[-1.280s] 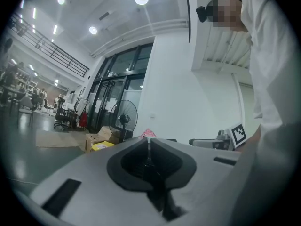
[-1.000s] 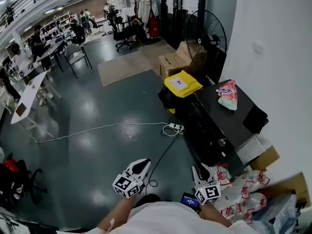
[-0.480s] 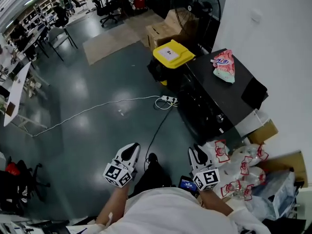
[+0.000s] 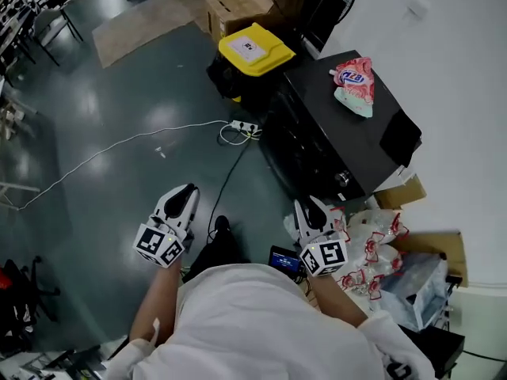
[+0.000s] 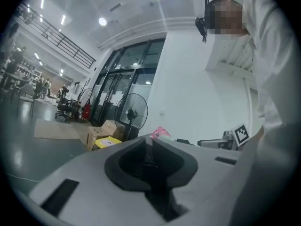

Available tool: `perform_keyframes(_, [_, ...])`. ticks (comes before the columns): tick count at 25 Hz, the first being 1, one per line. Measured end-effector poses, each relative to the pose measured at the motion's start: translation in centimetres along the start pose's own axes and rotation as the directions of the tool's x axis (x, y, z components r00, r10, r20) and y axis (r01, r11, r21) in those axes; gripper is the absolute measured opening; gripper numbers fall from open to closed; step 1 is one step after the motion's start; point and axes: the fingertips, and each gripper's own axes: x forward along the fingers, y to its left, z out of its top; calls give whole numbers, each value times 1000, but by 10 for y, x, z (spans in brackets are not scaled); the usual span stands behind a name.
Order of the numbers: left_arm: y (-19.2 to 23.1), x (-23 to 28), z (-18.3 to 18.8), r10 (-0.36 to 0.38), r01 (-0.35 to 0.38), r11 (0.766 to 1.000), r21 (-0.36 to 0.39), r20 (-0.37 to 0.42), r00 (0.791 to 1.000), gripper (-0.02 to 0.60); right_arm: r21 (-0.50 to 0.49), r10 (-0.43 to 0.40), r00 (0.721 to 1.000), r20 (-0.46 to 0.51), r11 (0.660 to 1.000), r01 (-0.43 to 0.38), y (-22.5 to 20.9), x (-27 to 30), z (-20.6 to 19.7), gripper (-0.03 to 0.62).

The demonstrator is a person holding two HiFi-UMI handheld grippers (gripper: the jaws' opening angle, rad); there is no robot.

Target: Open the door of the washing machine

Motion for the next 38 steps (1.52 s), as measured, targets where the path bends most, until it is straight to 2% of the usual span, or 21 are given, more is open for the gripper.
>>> perform_keyframes(5, [56,41,14,-49,49,999,-16,5,999,41,-26,-50,999,-13,998,50,-4,51,25,104])
perform_keyframes(10, [101,78,17,-120,121,992,21,-30,992,41,-66,-103,994,-28,993,100,-6,101,32,104])
perform_keyframes(15, [133,113,14,-150,150,989,1,-60,987,41,-37,-155,987,-41,987,154,-29,135,30,104])
perform_keyframes(22, [179,174,12,-148,147,989,-18,-101,984,41,-7,-167,985,-35,986,167,-64,194,23,101])
perform_keyframes(26, [197,223,9,-174,177,984,9,-138,975,41,5,-147,989,-24,989,147,-90,236,20,101])
perform_keyframes(29, [215,270,18,-178,181,984,0,-160,971,44,14,-117,993,-34,993,117,-108,273,22,100])
perform_keyframes(32, [228,314,33,-205,210,978,13,-168,964,48,17,-102,994,-41,995,103,-130,309,26,98])
perform_keyframes(38, [244,387,42,-276,288,957,32,-198,940,52,26,-147,989,-24,989,148,-165,351,30,95])
